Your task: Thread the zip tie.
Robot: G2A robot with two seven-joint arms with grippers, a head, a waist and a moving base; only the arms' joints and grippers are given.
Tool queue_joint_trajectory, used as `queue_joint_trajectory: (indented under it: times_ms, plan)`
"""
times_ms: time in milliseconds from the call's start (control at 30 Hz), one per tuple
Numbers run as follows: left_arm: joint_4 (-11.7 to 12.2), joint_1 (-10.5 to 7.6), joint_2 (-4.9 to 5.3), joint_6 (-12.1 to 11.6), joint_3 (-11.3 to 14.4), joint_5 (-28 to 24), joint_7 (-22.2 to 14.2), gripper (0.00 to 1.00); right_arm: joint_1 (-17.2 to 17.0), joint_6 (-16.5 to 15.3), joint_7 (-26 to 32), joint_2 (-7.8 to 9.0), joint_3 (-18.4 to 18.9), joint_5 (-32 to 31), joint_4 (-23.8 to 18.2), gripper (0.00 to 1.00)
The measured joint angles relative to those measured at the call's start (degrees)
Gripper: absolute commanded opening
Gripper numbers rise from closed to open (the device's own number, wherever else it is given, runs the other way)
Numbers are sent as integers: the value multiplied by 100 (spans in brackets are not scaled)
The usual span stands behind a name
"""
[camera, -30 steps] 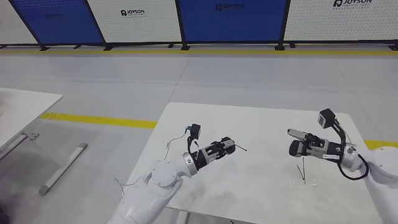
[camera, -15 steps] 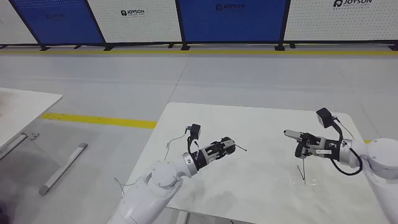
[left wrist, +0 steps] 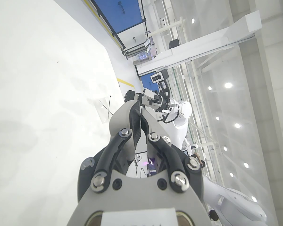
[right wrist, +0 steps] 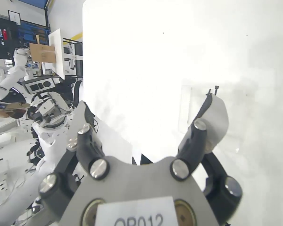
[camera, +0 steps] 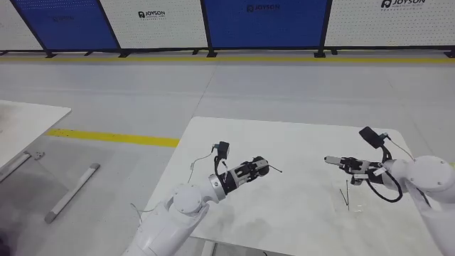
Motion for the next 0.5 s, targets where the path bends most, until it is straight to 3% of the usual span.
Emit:
queue_joint_trajectory:
  times_ms: [267,367,500]
  plan:
    - [0,0,0,0,0,0,0,0,-28,-5,-16,2,-32,-56,-8,100]
    - [0,0,0,0,0,0,0,0,-12,198,47,17,-132,-431,-75,100]
    - [0,0,0,0,0,0,0,0,186,203,545,27,-249,-962,61,100]
